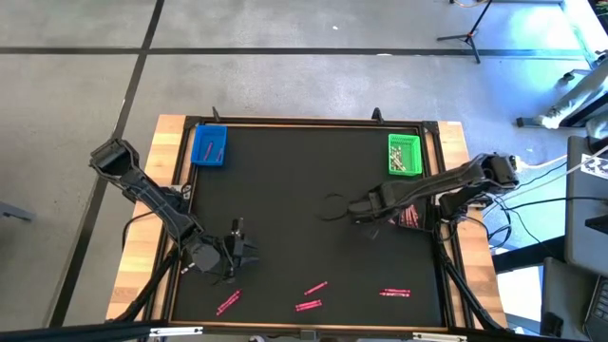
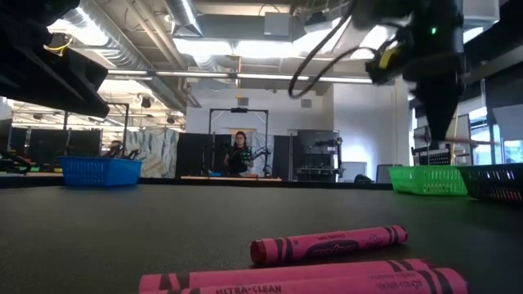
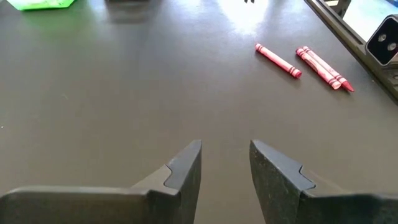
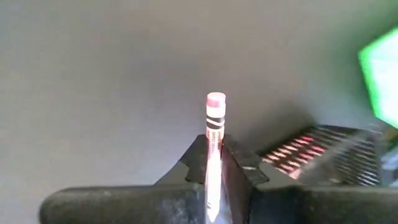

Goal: Sort crayons
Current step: Put the pink crayon into the black bin

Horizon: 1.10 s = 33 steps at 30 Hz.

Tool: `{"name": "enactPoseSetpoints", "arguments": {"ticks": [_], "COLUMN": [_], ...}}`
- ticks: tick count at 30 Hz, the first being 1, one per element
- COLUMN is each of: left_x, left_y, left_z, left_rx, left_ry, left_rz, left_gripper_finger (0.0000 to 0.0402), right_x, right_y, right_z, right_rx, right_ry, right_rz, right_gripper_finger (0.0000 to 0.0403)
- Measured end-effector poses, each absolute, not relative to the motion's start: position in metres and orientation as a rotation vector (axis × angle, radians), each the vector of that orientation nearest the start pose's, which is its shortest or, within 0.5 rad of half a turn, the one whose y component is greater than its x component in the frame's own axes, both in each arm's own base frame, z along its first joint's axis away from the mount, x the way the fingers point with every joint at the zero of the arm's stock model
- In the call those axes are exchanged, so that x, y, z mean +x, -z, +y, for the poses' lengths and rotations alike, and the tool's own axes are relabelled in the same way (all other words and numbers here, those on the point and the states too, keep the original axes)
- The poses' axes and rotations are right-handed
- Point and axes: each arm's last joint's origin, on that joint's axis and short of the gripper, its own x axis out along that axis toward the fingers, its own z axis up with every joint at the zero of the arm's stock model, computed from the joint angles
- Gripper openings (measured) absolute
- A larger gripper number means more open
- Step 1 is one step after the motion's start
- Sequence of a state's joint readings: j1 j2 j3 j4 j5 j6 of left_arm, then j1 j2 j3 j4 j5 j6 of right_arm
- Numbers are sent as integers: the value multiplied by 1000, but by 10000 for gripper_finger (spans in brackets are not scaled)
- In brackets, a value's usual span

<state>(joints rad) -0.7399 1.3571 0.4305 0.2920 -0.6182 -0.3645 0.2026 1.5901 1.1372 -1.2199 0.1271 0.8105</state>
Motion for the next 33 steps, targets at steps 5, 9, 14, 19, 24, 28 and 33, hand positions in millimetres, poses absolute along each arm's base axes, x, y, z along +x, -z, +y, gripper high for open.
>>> {"name": "enactPoseSetpoints", "arguments": {"ticks": [5,9,14,19,24,28,33], "left_x": [183,183,183,183,183,183,183], "left_y": [-147,-147,-147,-147,-147,-147,-147], "left_z": [-145,-145,-145,-145,-145,-145,-145], "left_rx": [39,22,20,21,22,22,22], "left_ry": [34,31,30,28,28,27,26], "left_rz": [507,508,508,507,506,506,506], "left_gripper_finger": [127,127,127,127,127,128,128], "right_x": [235,212,188,172,166,165,161], "right_y": [-241,-248,-243,-225,-204,-190,-181], "right_z": [51,48,41,36,35,35,35], "right_rx": [348,422,532,574,602,636,656], "right_ry": [761,886,1053,1175,1217,1198,1192], "right_rz": [1492,1463,1392,1359,1355,1353,1381], "right_gripper_finger": [28,28,28,28,28,28,50]}}
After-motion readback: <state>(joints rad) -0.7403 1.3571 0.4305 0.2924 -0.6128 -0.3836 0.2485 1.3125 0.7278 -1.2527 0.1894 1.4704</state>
